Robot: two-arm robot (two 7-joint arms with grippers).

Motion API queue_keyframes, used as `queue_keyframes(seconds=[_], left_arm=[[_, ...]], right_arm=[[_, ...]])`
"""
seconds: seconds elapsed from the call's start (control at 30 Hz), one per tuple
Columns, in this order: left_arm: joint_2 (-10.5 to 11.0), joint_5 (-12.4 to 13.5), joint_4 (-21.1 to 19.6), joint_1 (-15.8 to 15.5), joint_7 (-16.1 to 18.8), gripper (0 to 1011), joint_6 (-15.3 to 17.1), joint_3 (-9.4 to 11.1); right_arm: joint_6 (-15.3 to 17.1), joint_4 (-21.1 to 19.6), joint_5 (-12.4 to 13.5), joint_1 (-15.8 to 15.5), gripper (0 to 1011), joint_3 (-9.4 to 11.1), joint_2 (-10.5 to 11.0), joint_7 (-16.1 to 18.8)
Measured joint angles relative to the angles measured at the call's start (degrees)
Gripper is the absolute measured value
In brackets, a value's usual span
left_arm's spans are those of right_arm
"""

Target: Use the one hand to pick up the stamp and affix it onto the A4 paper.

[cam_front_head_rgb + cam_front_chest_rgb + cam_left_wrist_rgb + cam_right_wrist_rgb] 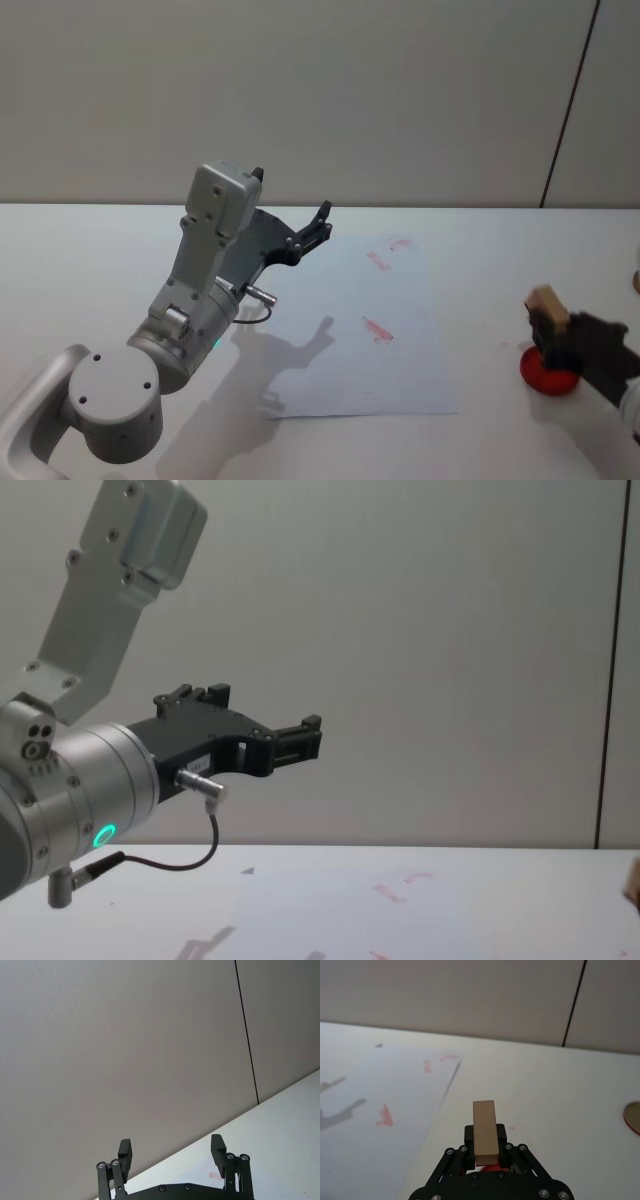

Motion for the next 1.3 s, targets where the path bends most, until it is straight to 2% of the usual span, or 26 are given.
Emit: queue_keyframes(seconds=[0.13,0.4,0.67,0.87,1.1,1.3], left_arm=[[0.00,0.00,0.00,0.00,0.00,1003,0.00,0.00],[0.00,0.00,0.00,0.00,0.00,1003,0.00,0.00],[0.00,0.00,0.00,0.00,0.00,1003,0.00,0.00],[0.00,0.00,0.00,0.00,0.00,1003,0.00,0.00],[0.00,0.00,0.00,0.00,0.00,1003,0.00,0.00],[0.00,0.00,0.00,0.00,0.00,1003,0.00,0.00]], right_arm=[[-1.44,-1.69,1.92,1.29,221,0.25,-0.50,2.14],[-1.79,-3.50,4.23,3.96,221,-0.02,-1.67,6.19],[0.41,-3.00,4.20,6.43,221,-1.61,-3.16,10.85],[2.98,-0.68,1.68,8.54,221,-3.59,-4.64,14.43],[5.65,3.13,-3.41,10.95,221,-6.14,-6.23,18.01],[6.62,5.82,-7.45,12.53,221,-7.74,-7.17,19.70]])
